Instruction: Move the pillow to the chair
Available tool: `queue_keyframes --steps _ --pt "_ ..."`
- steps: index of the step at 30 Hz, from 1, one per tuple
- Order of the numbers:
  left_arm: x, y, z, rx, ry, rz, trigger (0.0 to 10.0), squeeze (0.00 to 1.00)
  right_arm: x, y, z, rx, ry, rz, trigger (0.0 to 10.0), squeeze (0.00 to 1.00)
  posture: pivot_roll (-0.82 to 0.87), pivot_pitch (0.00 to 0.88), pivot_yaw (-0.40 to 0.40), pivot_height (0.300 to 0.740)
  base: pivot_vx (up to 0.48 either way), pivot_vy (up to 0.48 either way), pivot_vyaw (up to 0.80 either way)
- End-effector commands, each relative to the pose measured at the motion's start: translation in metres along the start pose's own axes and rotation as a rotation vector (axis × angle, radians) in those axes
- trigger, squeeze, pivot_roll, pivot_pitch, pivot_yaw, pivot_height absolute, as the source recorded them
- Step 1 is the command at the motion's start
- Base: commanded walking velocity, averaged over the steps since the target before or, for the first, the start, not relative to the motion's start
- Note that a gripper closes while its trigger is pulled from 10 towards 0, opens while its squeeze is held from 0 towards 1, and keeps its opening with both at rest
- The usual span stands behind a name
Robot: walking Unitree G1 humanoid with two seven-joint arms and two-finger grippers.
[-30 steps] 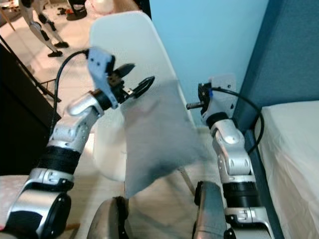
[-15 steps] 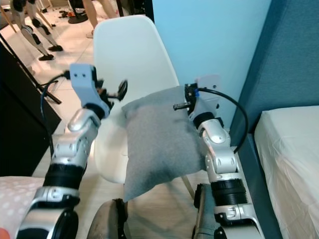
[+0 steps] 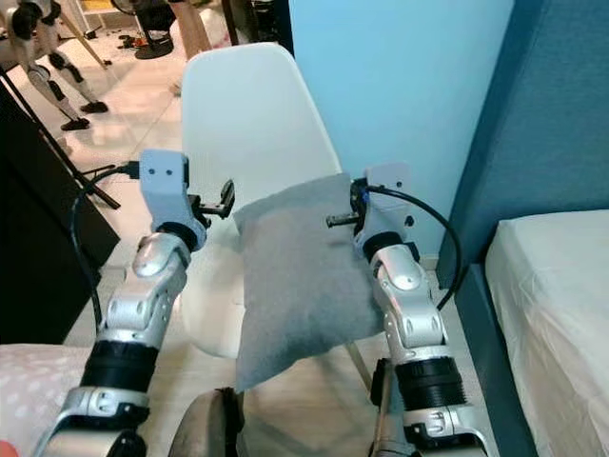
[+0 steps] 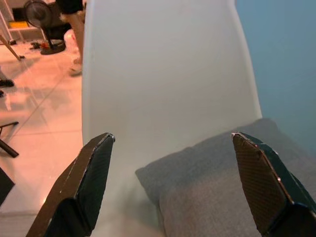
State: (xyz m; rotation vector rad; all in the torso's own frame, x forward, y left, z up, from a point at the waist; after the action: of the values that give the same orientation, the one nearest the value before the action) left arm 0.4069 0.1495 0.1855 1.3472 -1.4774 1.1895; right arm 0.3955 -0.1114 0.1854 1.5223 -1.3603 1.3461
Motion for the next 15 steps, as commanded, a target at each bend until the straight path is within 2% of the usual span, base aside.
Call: queue_keyframes --steps 1,7,13,15 --pt "-0.001 0.004 -0.004 0.026 -0.026 0.007 10.0 0.0 -0.011 0.0 -0.004 0.012 -0.007 -0.042 10.0 0.0 0.04 0.045 0.034 0.558 0.0 0.0 0.0" --pt "-0.003 0.006 -0.004 0.033 -0.042 0.001 10.0 0.0 -0.012 -0.002 -0.006 0.02 -0.001 -0.044 10.0 0.0 0.03 0.047 0.033 0.573 0.0 0.0 0.0" --pt "-0.009 0.014 -0.012 0.091 -0.07 -0.021 10.0 0.0 -0.011 -0.004 -0.007 0.051 0.017 -0.058 10.0 0.0 0.03 0.05 -0.034 0.598 0.0 0.0 0.0" --pt "-0.01 0.015 -0.014 0.101 -0.071 -0.025 10.0 0.0 -0.011 -0.005 -0.008 0.058 0.019 -0.06 10.0 0.0 0.03 0.05 -0.034 0.603 0.0 0.0 0.0"
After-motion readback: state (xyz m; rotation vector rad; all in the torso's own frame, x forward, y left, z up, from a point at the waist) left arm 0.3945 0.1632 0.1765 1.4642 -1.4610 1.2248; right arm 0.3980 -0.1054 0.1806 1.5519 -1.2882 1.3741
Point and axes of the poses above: a point about 5 cm out from each wrist's last joint towards the gripper, its own y axis pointing back from the gripper into the wrist, its own x axis along the axis of the wrist's last joint, z = x × y, the point moved 6 cm from there along -y, pointing out of the wrist towards the gripper, and after that the axes turned 15 degrees about -y, right-handed, at the moved point
